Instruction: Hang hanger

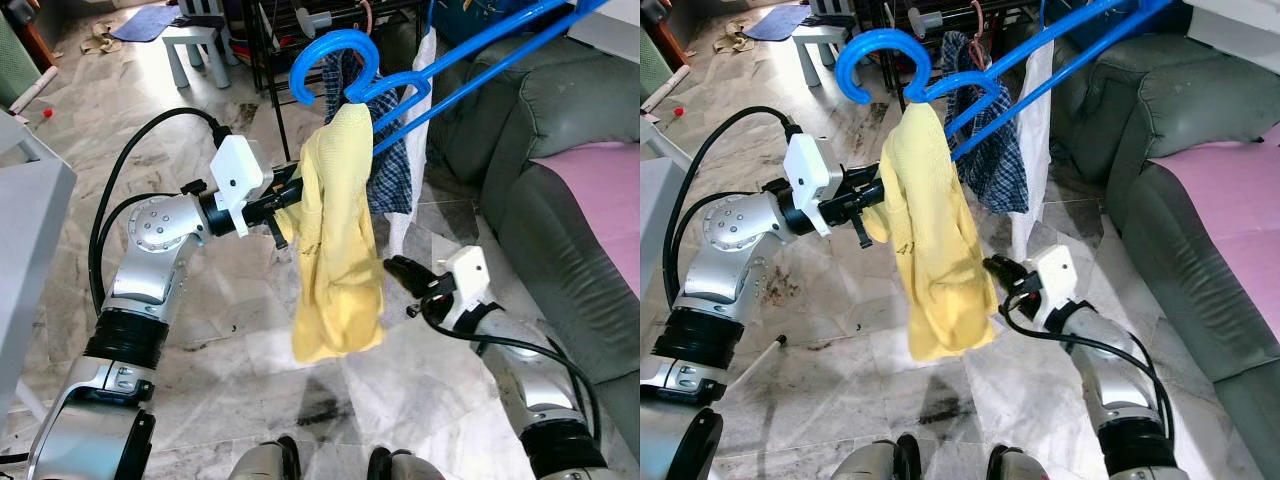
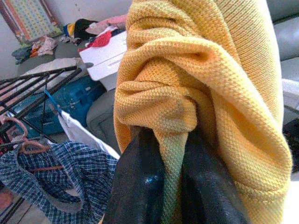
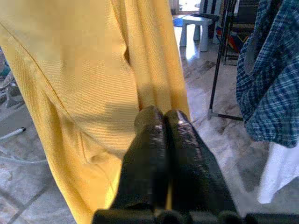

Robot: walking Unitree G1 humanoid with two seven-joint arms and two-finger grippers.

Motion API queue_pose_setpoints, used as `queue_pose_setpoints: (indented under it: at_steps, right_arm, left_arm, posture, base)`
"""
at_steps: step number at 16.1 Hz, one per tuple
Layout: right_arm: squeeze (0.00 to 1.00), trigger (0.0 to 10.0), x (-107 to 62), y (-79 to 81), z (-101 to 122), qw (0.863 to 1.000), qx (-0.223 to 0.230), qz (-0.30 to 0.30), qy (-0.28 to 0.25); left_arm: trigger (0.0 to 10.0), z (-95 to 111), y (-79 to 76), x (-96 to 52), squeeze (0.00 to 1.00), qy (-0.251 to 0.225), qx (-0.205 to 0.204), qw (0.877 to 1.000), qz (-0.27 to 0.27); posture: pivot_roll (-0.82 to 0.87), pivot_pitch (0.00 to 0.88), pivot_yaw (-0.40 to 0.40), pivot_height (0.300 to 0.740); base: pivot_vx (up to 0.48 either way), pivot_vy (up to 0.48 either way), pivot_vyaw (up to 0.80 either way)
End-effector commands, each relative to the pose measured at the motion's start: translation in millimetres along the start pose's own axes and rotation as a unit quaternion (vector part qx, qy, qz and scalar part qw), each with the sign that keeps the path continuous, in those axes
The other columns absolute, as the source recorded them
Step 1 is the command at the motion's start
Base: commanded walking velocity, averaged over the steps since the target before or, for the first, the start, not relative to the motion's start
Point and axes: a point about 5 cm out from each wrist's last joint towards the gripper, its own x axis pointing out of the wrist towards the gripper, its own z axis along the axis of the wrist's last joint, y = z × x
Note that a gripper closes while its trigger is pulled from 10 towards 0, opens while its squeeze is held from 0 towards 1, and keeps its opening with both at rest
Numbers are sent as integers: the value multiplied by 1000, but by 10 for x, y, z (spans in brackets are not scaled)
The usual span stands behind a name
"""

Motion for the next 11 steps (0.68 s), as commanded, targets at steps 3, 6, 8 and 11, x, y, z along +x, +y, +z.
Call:
queue_pose_setpoints:
  at_steps: [3,6,8,11]
  right_arm:
    - [0,0,-15,-20,47,1000,-1,0,-9]
    - [0,0,-41,-120,136,1000,-15,-15,-16]
    - [1000,10000,-5,-31,206,1000,-5,9,-25]
    - [1000,10000,30,403,130,992,-28,122,-1]
  left_arm:
    - [0,12,34,-50,0,-7,8,1000,17]
    - [0,-41,53,-83,0,5,8,999,37]
    - [0,-55,66,-85,0,7,12,999,51]
    - [0,-109,56,-96,0,14,11,997,70]
  posture:
    - [-45,161,30,740]
    - [-47,161,28,740]
    - [-48,164,25,740]
    - [-40,173,30,740]
  base:
    - [0,0,0]
    - [0,0,0]
    - [0,0,0]
    - [0,0,0]
